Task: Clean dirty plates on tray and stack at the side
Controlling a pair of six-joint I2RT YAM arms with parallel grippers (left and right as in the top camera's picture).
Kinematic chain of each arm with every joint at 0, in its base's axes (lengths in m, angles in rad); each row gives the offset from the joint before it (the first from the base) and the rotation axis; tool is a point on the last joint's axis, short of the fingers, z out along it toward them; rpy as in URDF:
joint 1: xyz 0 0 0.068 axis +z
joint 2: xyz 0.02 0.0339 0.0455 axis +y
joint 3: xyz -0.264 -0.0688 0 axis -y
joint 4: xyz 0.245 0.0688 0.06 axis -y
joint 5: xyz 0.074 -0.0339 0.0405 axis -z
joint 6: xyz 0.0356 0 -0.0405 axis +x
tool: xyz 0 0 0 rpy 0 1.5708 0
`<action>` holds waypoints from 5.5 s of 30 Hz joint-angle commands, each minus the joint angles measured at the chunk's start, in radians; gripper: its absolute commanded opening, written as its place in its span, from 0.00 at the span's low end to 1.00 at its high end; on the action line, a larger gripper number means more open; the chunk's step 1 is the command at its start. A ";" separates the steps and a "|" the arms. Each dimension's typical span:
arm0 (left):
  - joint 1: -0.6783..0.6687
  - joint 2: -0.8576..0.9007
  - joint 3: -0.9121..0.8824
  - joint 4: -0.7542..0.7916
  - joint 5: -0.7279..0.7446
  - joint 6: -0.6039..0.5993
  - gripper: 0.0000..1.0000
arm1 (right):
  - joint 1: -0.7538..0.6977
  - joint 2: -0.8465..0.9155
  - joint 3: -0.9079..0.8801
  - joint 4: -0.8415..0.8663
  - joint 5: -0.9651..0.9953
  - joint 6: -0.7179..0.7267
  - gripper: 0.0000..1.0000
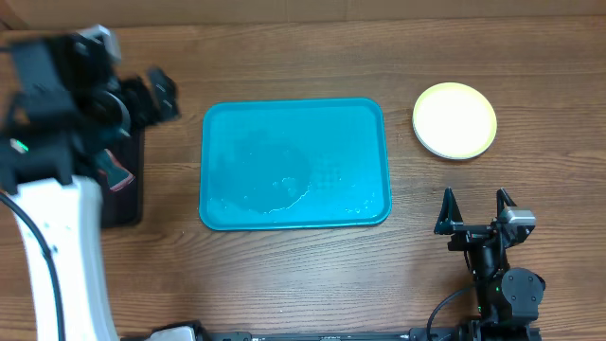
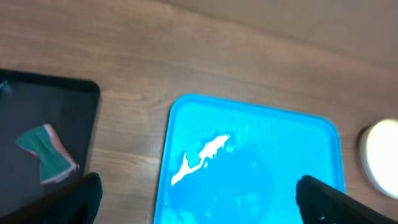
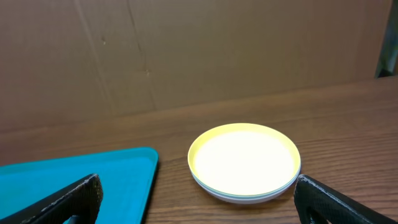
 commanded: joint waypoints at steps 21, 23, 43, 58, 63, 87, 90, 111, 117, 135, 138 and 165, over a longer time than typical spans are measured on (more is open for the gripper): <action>-0.053 -0.824 -1.000 0.377 -0.222 0.093 1.00 | -0.002 -0.011 -0.010 0.007 0.005 -0.008 1.00; -0.053 -0.900 -1.088 0.457 -0.220 0.089 1.00 | -0.002 -0.011 -0.010 0.007 0.006 -0.008 1.00; 0.023 -1.309 -1.563 0.952 -0.221 0.032 1.00 | -0.002 -0.011 -0.010 0.007 0.005 -0.008 1.00; -0.059 -1.358 -1.598 0.984 -0.221 0.024 1.00 | -0.002 -0.011 -0.010 0.007 0.005 -0.008 1.00; -0.098 -1.358 -1.598 0.983 -0.221 0.071 1.00 | -0.002 -0.011 -0.010 0.007 0.005 -0.008 1.00; -0.098 -1.358 -1.597 0.980 -0.215 0.133 1.00 | -0.002 -0.011 -0.010 0.007 0.005 -0.008 1.00; -0.098 -1.358 -1.597 0.981 -0.229 0.103 1.00 | -0.002 -0.011 -0.010 0.007 0.005 -0.008 1.00; -0.098 -1.357 -1.597 0.983 -0.213 0.104 1.00 | -0.002 -0.011 -0.010 0.007 0.006 -0.008 1.00; -0.098 -1.357 -1.597 0.983 -0.213 0.104 1.00 | -0.002 -0.011 -0.010 0.007 0.005 -0.008 1.00; -0.098 -1.357 -1.597 0.983 -0.213 0.104 1.00 | -0.002 -0.011 -0.011 0.007 0.006 -0.008 1.00; -0.098 -1.357 -1.597 0.983 -0.213 0.104 1.00 | -0.002 -0.011 -0.010 0.007 0.005 -0.008 1.00; -0.098 -1.357 -1.597 0.983 -0.213 0.104 1.00 | -0.002 -0.011 -0.010 0.007 0.006 -0.008 1.00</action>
